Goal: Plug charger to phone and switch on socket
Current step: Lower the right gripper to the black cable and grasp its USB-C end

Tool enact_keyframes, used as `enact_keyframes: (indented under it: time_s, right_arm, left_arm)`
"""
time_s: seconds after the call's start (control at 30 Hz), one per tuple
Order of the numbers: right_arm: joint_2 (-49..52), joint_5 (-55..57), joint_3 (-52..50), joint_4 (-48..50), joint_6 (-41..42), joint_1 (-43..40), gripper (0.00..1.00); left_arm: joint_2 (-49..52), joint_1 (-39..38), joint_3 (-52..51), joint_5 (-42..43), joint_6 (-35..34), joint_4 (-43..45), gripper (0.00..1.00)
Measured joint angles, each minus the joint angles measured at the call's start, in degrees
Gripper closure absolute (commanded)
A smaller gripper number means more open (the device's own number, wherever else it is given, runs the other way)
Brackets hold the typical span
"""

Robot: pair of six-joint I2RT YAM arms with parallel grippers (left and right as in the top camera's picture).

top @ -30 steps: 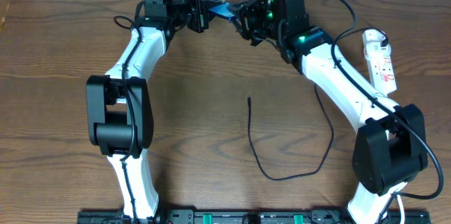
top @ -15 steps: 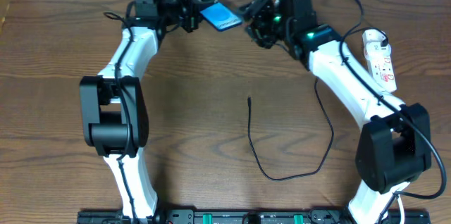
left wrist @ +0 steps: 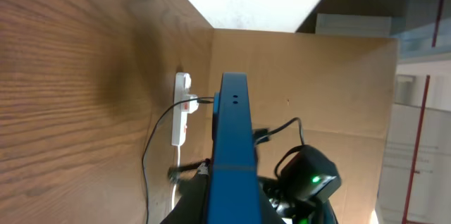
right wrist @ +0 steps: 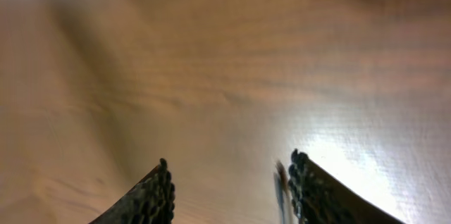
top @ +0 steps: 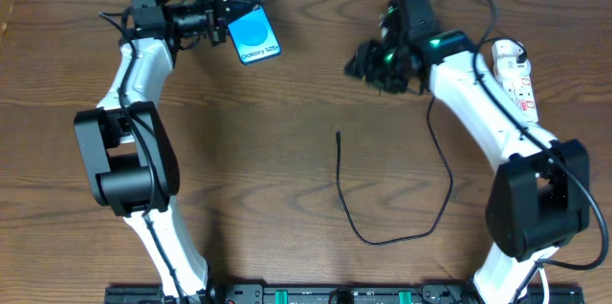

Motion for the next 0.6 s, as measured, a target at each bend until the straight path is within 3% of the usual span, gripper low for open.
enact_keyframes:
  time_s: [0.37,0.6]
  right_arm:
    - [3.43,10.19,0.0,-10.01,-4.13,14.21,0.63]
    - [10.49,12.48,0.0,-12.41,-3.56,16.59,0.7]
  left_arm:
    - [0.0,1.92,0.0,1.51,-0.24,0.0,0.93]
    - [0.0,4.2,0.0,1.25,-1.62,0.0,0.93]
